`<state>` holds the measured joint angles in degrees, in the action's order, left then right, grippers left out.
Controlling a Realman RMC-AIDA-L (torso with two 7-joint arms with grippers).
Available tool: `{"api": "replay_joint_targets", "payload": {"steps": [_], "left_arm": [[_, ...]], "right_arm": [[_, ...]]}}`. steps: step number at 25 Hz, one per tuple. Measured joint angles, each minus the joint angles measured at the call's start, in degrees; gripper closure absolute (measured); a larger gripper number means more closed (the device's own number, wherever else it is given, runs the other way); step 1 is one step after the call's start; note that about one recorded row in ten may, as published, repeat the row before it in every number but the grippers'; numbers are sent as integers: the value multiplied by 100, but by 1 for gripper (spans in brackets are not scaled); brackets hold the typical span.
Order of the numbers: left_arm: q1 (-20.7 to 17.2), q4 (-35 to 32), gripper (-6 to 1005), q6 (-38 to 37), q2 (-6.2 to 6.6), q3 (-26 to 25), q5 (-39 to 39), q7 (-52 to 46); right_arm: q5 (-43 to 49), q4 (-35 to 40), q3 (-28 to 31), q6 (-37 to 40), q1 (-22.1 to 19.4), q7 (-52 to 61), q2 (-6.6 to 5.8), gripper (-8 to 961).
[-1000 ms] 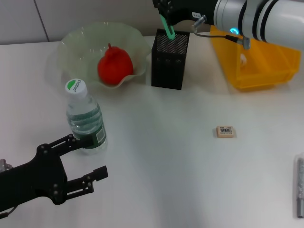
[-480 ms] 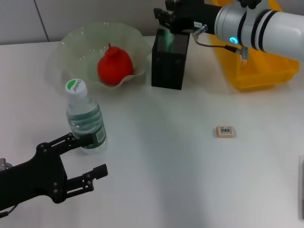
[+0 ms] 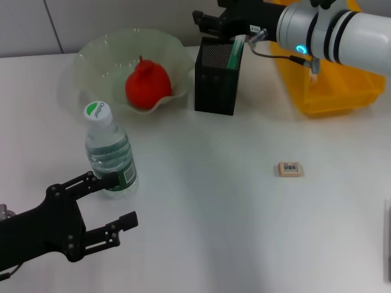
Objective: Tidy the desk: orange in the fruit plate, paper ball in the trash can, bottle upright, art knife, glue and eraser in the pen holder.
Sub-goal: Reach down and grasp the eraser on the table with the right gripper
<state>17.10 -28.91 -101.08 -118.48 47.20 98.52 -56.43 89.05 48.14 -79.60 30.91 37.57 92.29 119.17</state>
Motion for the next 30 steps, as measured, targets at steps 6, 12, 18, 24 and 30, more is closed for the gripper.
{"api": "replay_joint_targets", "payload": {"steps": [6, 12, 18, 24, 30], "left_arm": [[-4, 0, 214, -17, 0, -1, 0, 0], [0, 0, 214, -36, 7, 0, 1, 1], [19, -8, 214, -54, 17, 0, 1, 30], [38, -28, 214, -62, 18, 0, 1, 58], [47, -61, 214, -68, 17, 35, 1, 69]], "right_arm": [[0, 433, -24, 59, -244, 104, 0, 322], [170, 1438, 105, 548, -833, 765, -36, 323], [2160, 2463, 840, 1770, -1047, 3106, -70, 326], [4220, 3528, 1567, 3835, -845, 5119, -62, 333], [5440, 4674, 1691, 5662, -567, 6371, -75, 341]]}}
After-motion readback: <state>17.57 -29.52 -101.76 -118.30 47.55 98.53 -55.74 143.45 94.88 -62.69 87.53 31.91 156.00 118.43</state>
